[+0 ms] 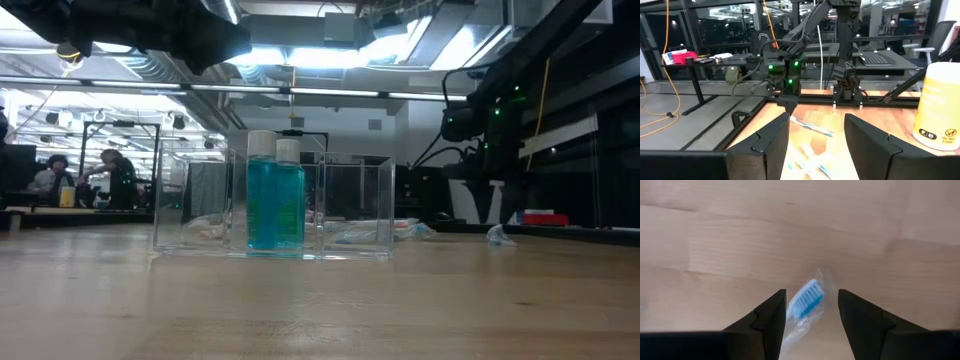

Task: Pick & Place toothbrushing station
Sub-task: Put the blue toothbrush into the transparent organizer

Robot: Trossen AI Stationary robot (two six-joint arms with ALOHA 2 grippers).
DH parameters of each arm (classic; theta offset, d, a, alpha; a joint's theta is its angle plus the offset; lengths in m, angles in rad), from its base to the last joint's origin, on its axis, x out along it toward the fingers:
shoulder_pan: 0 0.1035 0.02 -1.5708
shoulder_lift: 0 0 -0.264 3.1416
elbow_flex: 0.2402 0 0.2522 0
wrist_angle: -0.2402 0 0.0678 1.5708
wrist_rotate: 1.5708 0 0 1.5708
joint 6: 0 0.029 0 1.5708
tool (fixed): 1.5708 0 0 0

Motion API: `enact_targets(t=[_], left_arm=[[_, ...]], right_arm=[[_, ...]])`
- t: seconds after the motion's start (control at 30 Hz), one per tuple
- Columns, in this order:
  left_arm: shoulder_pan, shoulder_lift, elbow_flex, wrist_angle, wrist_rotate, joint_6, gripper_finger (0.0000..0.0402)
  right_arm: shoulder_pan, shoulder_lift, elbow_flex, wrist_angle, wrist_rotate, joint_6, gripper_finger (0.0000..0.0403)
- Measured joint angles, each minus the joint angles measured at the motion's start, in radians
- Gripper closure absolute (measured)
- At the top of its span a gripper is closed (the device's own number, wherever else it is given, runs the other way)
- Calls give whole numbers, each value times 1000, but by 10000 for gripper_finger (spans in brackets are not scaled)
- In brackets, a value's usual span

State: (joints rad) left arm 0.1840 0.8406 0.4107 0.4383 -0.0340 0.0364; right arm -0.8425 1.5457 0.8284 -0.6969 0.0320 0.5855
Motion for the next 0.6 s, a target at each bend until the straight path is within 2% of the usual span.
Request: enact_targets(t=[0.33,0.47,0.6], left_arm=[[-14,0,0,7,-12,3,217],[-14,0,0,7,-11,3,217],[-14,0,0,7,-12,3,217]], right_arm=[[-1,38,0,2,1,-10,235],[-1,38,0,2,-1,-11,278],[-1,38,0,7,-23,-27,347]])
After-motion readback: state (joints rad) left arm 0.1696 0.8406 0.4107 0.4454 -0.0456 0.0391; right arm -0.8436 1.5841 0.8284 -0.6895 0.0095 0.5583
